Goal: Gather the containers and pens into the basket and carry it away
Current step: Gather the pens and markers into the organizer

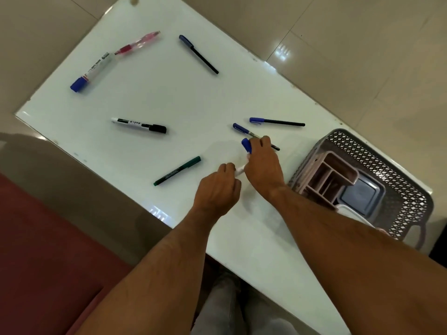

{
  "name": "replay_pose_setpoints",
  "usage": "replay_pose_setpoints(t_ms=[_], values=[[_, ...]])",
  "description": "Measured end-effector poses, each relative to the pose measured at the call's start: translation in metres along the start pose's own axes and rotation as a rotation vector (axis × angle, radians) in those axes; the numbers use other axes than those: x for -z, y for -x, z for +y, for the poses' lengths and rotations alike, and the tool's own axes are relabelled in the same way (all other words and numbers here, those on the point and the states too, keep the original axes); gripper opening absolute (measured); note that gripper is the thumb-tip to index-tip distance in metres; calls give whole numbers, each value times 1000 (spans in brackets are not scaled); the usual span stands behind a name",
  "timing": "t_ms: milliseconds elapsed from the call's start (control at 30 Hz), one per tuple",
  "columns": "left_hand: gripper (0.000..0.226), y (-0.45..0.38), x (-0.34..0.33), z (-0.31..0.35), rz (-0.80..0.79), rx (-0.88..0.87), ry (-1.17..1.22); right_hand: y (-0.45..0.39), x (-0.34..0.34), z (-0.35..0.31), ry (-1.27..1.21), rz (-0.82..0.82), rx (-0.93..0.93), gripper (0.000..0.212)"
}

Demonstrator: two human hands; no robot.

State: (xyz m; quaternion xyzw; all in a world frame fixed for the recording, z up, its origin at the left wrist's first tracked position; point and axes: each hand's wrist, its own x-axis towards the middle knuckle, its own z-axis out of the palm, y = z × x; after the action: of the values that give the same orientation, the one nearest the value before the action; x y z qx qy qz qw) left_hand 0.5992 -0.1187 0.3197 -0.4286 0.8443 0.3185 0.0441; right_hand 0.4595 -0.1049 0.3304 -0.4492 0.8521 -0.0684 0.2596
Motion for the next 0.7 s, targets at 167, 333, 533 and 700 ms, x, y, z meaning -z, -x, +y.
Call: replay_pose_setpoints(t_ms=[167,333,533,700], values=[[18,-16,12,26,329,96,358,0,25,-2,-418,271,-28,22],[23,-63,30,119,455,1,927,7,81,10,-804,674,-4,18],[31,-83,23,223,264,-122,1422,17,146,92,-1437,976,-101,28],[61,-83,-9,249,104,-97,1448,40,140,137,-1536,902,-213,40]])
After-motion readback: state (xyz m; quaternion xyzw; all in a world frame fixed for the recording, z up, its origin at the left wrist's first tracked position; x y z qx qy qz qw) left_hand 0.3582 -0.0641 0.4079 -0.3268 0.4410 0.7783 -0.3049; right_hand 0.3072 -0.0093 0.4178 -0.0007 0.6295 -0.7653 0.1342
